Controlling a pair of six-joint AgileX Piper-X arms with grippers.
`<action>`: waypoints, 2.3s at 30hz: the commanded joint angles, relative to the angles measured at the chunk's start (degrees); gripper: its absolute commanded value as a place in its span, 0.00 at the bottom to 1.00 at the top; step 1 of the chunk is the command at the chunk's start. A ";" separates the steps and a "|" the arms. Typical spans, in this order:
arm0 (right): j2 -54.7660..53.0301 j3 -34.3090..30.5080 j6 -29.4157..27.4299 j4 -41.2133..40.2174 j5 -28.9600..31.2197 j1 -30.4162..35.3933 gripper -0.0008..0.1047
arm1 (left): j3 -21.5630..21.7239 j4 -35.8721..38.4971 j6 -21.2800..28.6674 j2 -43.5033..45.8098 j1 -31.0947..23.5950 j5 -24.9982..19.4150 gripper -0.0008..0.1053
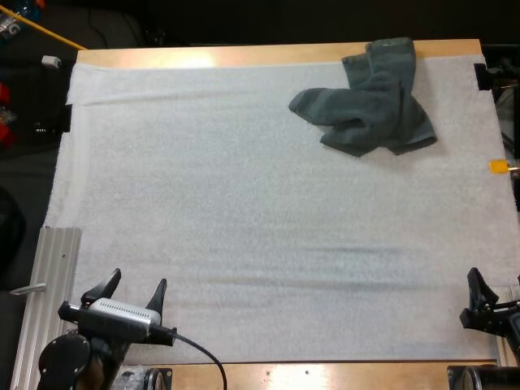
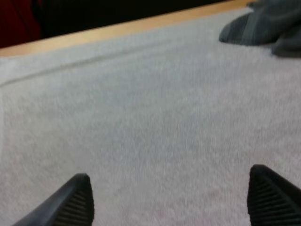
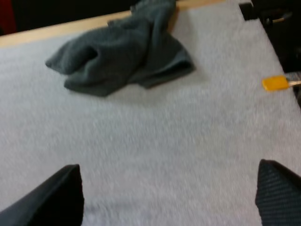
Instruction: Pick towel from pile, fold and stack
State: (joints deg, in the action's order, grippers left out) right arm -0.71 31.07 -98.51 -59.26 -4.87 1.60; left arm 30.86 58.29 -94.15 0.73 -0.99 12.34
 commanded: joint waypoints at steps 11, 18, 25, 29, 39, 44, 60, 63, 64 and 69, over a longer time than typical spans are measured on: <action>5.72 13.86 1.04 0.28 -8.13 -0.04 0.69 | 9.93 -2.45 -3.94 -2.82 2.30 4.92 0.65; 12.21 22.74 2.81 -0.52 -16.55 -0.04 0.69 | 17.07 -2.47 -3.94 -10.89 7.49 7.94 0.65; 18.65 29.43 2.81 -4.37 -26.51 -0.04 0.69 | 23.19 -2.35 -3.94 -18.81 12.54 13.46 0.65; 21.46 31.00 3.72 -4.87 -28.95 -0.04 0.69 | 24.80 -0.92 -3.94 -21.86 13.69 13.59 0.65; 32.97 31.02 7.53 0.54 -26.00 -1.57 0.69 | 24.87 0.15 -3.94 -23.65 13.68 13.59 0.65; 40.59 31.02 11.63 5.61 -22.37 -5.22 0.69 | 24.87 0.15 -3.94 -23.65 13.68 13.59 0.65; 71.26 31.02 23.04 24.65 0.11 -18.57 0.69 | 24.87 6.05 -3.94 -23.65 13.68 13.59 0.65; 75.68 31.02 25.77 27.90 2.20 -18.56 0.69 | 24.87 6.85 -3.94 -23.65 13.68 13.67 0.65; 77.48 31.02 26.60 28.81 3.58 -18.56 0.69 | 24.87 7.17 -3.94 -23.65 13.68 13.82 0.65; 84.29 31.02 29.19 32.71 7.29 -18.56 0.69 | 24.87 7.94 -6.03 -23.65 13.68 16.69 0.65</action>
State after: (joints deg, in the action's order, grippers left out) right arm 83.94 61.73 -69.45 -26.97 1.73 -16.91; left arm 55.40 66.20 -99.44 -22.89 12.57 28.27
